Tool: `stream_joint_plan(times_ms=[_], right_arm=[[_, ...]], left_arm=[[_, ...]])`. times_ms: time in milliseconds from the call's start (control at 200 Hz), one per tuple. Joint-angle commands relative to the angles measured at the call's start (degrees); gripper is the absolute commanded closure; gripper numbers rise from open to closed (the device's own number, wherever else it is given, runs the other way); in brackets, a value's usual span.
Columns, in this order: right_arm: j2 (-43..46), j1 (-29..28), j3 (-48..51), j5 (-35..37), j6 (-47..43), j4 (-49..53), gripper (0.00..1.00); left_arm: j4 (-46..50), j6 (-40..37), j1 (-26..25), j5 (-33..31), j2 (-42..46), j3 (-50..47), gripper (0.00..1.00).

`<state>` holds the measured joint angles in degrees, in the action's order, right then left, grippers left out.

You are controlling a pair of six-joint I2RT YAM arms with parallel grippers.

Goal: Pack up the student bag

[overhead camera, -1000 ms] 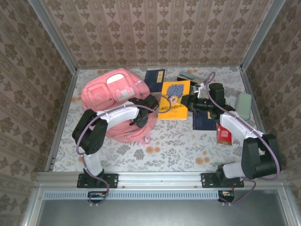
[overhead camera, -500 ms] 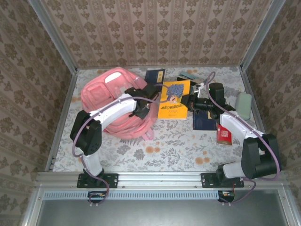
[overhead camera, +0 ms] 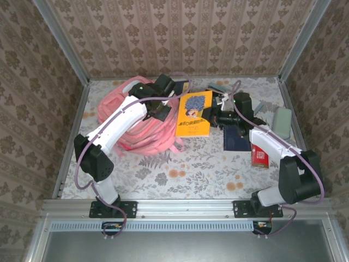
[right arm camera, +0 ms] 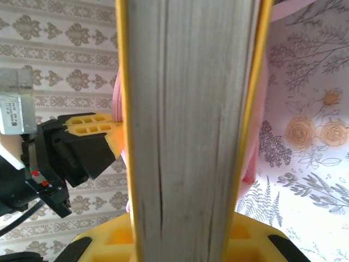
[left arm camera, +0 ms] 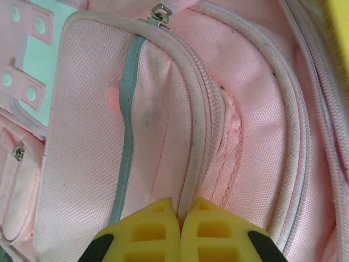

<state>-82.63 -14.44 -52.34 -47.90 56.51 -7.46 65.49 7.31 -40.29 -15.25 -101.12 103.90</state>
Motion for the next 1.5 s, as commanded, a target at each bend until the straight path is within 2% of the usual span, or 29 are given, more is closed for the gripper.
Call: stream_joint_plan(times_ms=[0,160,325,490,595,740,1100,1255,1495], right_arm=[[-2.22,-2.67,-2.31,0.56,-0.39,-1.80,1.00],[-5.30,-3.57,0.61,2.45,-1.89,-0.21,1.00],[-2.37,-2.45,3.64,4.26,-1.38,-2.04,1.00],[-1.17,-2.42,3.12,4.19,-0.27,-2.46,1.00],[-2.62,-3.87,3.90,4.31,4.10,-8.33,1.00],[-6.73,-7.66,2.57,6.53,10.06,-18.66,1.00],[-20.39,-16.04,-7.24,19.85,18.28,-32.21,1.00],[-26.75,-19.28,-11.26,26.81,20.09,-36.09,1.00],[-38.88,-23.07,-20.00,32.35,27.05,-41.69,1.00]], left_arm=[[0.04,3.14,0.29,2.22,2.72,2.96,1.00],[-0.20,6.33,2.76,4.89,4.83,4.37,1.00],[-1.27,10.90,6.81,9.34,7.17,4.26,1.00],[-2.87,12.90,7.18,12.17,8.03,3.73,1.00],[-4.11,13.98,7.26,15.24,8.28,3.78,1.00],[-5.20,16.11,7.47,19.53,8.02,4.44,1.00],[-7.30,18.83,9.86,29.12,7.44,6.43,1.00],[-7.02,19.41,9.88,31.07,6.08,8.25,1.00],[-7.35,20.30,10.06,33.00,4.82,9.45,1.00]])
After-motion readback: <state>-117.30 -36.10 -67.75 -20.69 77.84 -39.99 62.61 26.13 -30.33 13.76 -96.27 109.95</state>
